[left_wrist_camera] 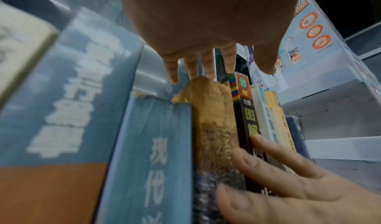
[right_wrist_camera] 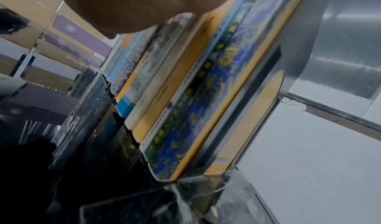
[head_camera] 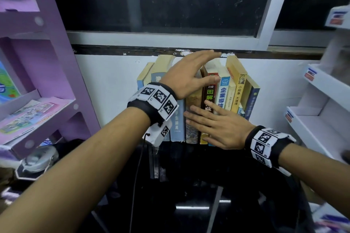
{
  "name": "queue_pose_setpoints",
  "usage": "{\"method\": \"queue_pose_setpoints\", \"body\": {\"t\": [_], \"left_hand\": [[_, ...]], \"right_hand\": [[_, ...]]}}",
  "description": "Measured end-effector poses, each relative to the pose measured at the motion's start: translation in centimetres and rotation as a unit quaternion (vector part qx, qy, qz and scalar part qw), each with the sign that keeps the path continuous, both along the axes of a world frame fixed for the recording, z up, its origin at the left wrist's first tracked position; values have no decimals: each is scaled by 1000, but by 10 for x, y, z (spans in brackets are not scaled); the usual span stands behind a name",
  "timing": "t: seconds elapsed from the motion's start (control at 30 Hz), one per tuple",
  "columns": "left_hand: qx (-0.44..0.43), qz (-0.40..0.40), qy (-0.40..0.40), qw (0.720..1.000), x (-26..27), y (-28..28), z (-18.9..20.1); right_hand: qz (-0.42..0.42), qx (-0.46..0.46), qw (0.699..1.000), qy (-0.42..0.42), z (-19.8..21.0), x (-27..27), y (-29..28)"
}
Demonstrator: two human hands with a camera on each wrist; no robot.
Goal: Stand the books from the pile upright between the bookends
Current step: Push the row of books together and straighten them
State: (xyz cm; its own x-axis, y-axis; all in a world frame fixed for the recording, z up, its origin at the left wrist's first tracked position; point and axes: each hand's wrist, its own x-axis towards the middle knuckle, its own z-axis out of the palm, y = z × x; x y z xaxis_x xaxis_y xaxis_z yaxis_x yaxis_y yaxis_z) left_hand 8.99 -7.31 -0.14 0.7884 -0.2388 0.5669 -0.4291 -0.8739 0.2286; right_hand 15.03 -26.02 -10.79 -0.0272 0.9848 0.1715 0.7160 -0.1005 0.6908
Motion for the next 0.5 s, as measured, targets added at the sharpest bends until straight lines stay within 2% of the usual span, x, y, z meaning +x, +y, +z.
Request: {"method": "queue_pose_setpoints", "body": {"t": [0.13,0.5], "left_hand": [[3,-3,36,999,12,-9,-9],[-7,-8,26,1000,24,-8,-15]], "right_hand": [[4,4,1000,-8,-4,6,-6],[4,2,999,-43,-9,23,-2]]}}
